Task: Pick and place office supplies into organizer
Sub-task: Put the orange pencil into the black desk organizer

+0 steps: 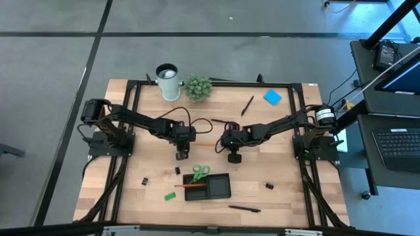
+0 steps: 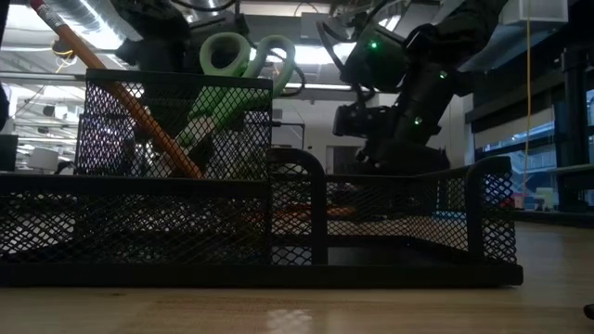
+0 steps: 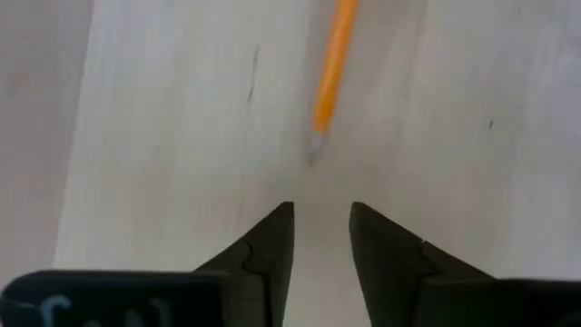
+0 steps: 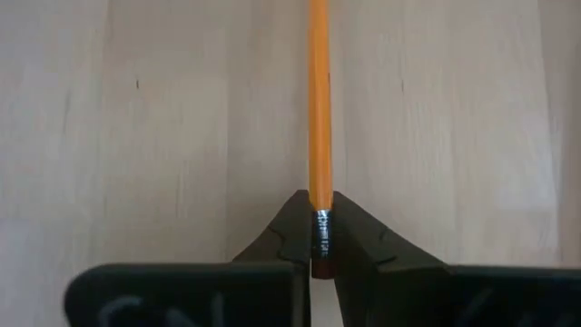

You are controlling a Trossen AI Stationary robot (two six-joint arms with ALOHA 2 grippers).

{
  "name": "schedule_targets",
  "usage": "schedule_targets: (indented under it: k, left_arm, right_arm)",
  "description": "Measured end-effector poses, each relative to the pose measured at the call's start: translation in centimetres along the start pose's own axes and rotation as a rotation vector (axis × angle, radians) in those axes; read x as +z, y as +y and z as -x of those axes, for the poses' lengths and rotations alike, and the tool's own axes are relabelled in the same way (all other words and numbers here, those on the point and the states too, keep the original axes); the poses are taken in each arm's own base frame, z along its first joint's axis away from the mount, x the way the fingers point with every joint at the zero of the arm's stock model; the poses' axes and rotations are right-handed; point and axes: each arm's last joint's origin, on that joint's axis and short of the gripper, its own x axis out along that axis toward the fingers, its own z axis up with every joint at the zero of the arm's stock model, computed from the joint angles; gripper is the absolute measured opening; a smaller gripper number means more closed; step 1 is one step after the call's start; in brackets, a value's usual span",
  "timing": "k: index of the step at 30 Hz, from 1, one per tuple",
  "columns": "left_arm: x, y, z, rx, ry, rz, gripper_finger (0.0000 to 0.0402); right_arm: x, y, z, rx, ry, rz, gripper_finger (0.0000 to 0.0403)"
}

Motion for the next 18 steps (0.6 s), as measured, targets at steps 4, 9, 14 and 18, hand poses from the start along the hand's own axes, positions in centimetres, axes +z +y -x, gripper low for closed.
schedule_targets:
  k: [4, 9, 14, 18]
  left_arm:
    - [-1.1, 0.0, 1.0, -0.007, 0.093, 0.083, 0.0113]
    - [-2.4, -0.4, 2.0, -0.001, 0.189, 0.152, 0.0113]
    - [-3.2, -1.2, 2.6, 0.012, 0.237, 0.197, 0.0113]
    - [-3.9, -1.8, 2.9, 0.038, 0.285, 0.233, 0.0113]
  right_arm:
    - [-0.2, 0.3, 0.1, 0.004, 0.031, 0.000, 0.0025]
    - [1.0, 0.8, 1.1, 0.001, 0.080, 0.039, 0.0025]
    - [3.4, 1.2, 3.1, -0.051, 0.126, 0.166, 0.0025]
    - [5.7, 1.6, 5.6, -0.104, 0.166, 0.292, 0.0025]
